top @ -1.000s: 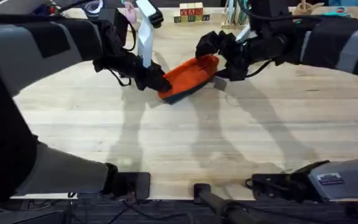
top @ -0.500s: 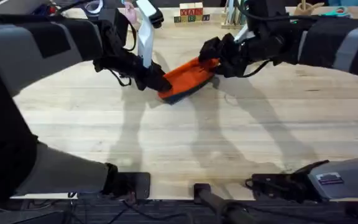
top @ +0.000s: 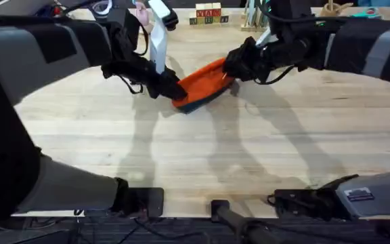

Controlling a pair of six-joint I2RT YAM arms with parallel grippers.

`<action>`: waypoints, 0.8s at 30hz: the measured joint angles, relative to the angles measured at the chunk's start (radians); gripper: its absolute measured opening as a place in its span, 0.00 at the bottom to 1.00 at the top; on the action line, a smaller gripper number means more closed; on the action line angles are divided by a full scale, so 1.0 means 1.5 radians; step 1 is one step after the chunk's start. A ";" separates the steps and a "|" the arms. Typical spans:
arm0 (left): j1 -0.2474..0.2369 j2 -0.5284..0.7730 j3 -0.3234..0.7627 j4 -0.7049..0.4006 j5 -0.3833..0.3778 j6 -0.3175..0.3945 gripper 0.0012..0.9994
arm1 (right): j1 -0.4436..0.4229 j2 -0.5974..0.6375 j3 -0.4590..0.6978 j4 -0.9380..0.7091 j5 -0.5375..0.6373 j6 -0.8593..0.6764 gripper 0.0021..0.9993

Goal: Unzip the bag, pick up the pens from the table one at a time and place them inside, then zip the bag closed.

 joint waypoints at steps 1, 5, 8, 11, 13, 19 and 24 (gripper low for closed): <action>0.000 0.000 0.000 0.000 0.000 0.000 0.04 | 0.000 0.000 0.000 0.000 0.000 0.000 0.03; 0.000 0.000 0.000 0.000 0.000 0.000 0.04 | 0.000 0.000 0.000 0.006 0.000 0.000 0.03; 0.000 0.000 0.000 0.000 -0.001 0.000 0.04 | 0.000 0.000 0.000 0.014 0.000 0.000 0.03; 0.000 0.000 0.001 0.001 -0.001 0.000 0.04 | 0.000 0.000 0.000 0.025 -0.002 0.000 0.03; 0.000 0.000 0.001 0.001 -0.002 0.000 0.04 | 0.000 0.000 0.000 0.030 -0.003 0.000 0.03; 0.000 0.000 0.001 0.000 -0.003 0.000 0.04 | 0.000 -0.011 0.000 0.037 -0.003 0.000 0.03; 0.000 0.000 0.001 -0.001 -0.002 0.000 0.04 | 0.000 -0.060 0.000 0.052 -0.003 0.000 0.03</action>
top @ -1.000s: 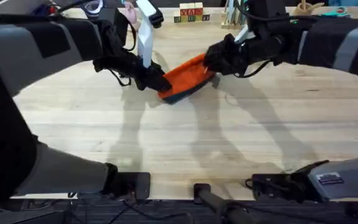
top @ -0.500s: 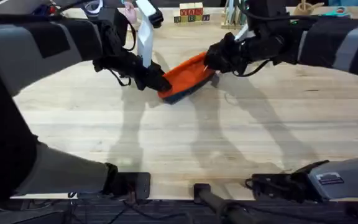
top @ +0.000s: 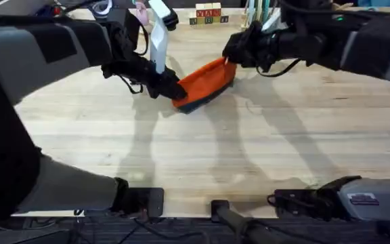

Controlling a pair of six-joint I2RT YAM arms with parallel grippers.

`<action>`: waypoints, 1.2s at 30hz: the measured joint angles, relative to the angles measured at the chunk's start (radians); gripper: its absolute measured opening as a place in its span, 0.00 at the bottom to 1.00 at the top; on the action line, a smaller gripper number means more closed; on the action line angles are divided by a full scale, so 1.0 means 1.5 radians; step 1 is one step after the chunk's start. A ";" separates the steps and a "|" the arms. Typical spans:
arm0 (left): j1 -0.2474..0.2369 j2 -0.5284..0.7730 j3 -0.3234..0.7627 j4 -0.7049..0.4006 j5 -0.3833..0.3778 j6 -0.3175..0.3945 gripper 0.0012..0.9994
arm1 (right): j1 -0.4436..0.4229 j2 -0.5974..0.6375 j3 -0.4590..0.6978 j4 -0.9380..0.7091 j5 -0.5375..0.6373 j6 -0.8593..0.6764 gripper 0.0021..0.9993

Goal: Unzip the bag, pick up the pens from the table one at a time and place them inside, then zip the bag closed.

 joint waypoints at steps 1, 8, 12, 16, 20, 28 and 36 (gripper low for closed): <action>0.000 0.000 0.000 0.000 0.000 0.000 0.04 | 0.000 -0.007 0.000 0.001 0.000 0.000 0.03; 0.000 0.000 0.000 0.000 0.000 0.000 0.04 | 0.000 -0.018 0.000 0.000 0.000 0.000 0.03; 0.000 0.000 0.000 0.000 0.000 0.000 0.04 | 0.000 -0.018 0.000 0.000 0.000 0.000 0.03; 0.000 0.000 0.000 0.000 0.000 0.000 0.04 | 0.000 -0.018 0.000 0.000 0.000 0.000 0.03; 0.000 0.000 0.000 0.000 0.000 0.000 0.04 | 0.000 -0.018 0.000 0.001 0.000 0.000 0.03; 0.000 0.000 0.000 0.000 0.000 0.000 0.04 | 0.006 -0.018 0.000 0.001 0.001 -0.007 0.03; 0.000 0.000 0.000 0.000 0.000 0.000 0.04 | 0.041 -0.018 0.000 0.001 0.012 -0.023 0.03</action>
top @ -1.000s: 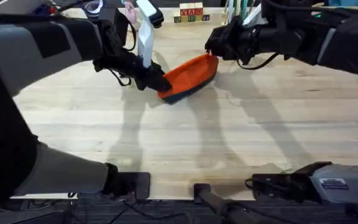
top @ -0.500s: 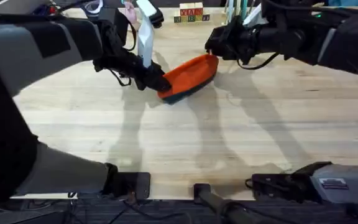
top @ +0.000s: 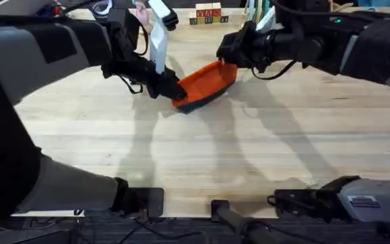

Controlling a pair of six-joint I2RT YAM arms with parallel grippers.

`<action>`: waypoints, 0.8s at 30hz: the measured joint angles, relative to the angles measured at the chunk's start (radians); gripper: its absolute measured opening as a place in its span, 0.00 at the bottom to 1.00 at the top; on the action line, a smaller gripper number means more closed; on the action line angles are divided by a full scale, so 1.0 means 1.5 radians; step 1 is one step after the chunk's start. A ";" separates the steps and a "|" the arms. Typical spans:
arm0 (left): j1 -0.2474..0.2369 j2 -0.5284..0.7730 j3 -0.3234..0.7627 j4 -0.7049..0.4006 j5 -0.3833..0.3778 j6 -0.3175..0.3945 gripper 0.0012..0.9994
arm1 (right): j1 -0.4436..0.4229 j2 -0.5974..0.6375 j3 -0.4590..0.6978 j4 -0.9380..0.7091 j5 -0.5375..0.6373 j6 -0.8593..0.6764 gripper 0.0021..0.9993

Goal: Unzip the bag, pick up the pens from the table one at a time and place them inside, then zip the bag closed.

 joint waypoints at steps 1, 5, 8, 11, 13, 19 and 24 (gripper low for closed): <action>0.000 0.000 0.000 0.000 0.000 0.000 0.04 | 0.003 0.000 0.000 0.001 0.001 0.000 0.03; 0.000 0.000 0.000 0.000 0.000 0.000 0.04 | 0.018 0.000 0.000 0.002 0.006 0.000 0.03; 0.000 0.000 0.000 0.000 0.000 0.000 0.04 | 0.029 0.000 0.000 0.002 0.009 0.000 0.03; 0.000 0.000 0.000 0.000 0.000 0.000 0.04 | 0.046 0.000 0.000 0.002 0.011 0.000 0.03; 0.000 0.000 0.000 0.000 0.000 0.000 0.04 | 0.059 0.000 0.000 0.003 0.011 0.000 0.03; 0.000 0.000 0.000 -0.001 0.000 0.000 0.04 | 0.102 0.000 0.000 0.014 0.016 -0.001 0.03; 0.000 0.000 0.000 -0.002 0.000 0.000 0.04 | 0.133 0.001 0.000 0.019 0.025 -0.001 0.03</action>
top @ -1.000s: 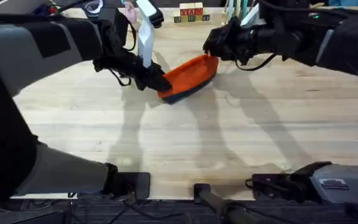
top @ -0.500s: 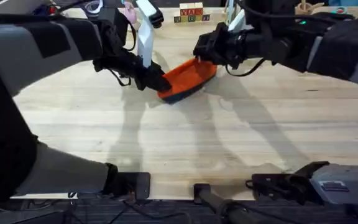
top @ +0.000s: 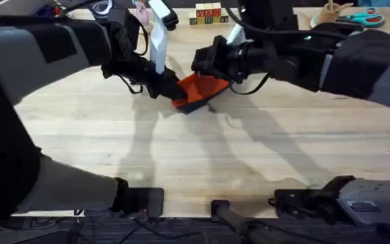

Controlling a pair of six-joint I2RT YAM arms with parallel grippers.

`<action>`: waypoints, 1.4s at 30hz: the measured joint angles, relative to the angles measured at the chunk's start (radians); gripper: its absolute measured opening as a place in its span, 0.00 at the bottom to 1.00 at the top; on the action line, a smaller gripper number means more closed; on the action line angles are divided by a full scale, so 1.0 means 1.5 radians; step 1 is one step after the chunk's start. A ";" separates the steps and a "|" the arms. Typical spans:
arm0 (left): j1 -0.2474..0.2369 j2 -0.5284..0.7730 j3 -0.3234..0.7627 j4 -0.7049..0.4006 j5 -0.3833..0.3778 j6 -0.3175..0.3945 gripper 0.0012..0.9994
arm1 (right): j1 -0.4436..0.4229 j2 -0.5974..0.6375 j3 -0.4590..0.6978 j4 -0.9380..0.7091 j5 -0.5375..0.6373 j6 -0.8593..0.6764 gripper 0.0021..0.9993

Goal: Unzip the bag, pick up the pens from the table one at a time and place them inside, then zip the bag closed.

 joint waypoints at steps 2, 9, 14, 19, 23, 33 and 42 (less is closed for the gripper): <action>0.000 0.000 0.000 0.000 0.000 0.000 0.04 | 0.010 0.000 0.000 0.000 0.002 0.000 0.03; 0.000 0.000 0.000 0.000 0.000 0.000 0.04 | 0.034 0.000 0.000 0.008 0.005 0.000 0.03; 0.000 0.000 0.000 0.000 0.000 0.000 0.04 | 0.065 0.000 0.000 0.037 0.001 -0.010 0.03; 0.002 0.000 0.000 -0.002 0.001 0.003 0.04 | 0.092 0.000 0.001 0.061 0.005 -0.033 0.03; 0.003 0.000 0.000 -0.002 0.001 0.007 0.04 | 0.097 0.000 0.001 0.062 0.013 -0.046 0.03; 0.003 0.000 0.000 -0.002 0.001 0.007 0.04 | 0.098 0.000 0.001 0.063 0.016 -0.056 0.03; 0.003 0.000 0.000 -0.002 0.000 0.007 0.04 | 0.097 -0.002 0.001 0.059 0.015 -0.118 0.03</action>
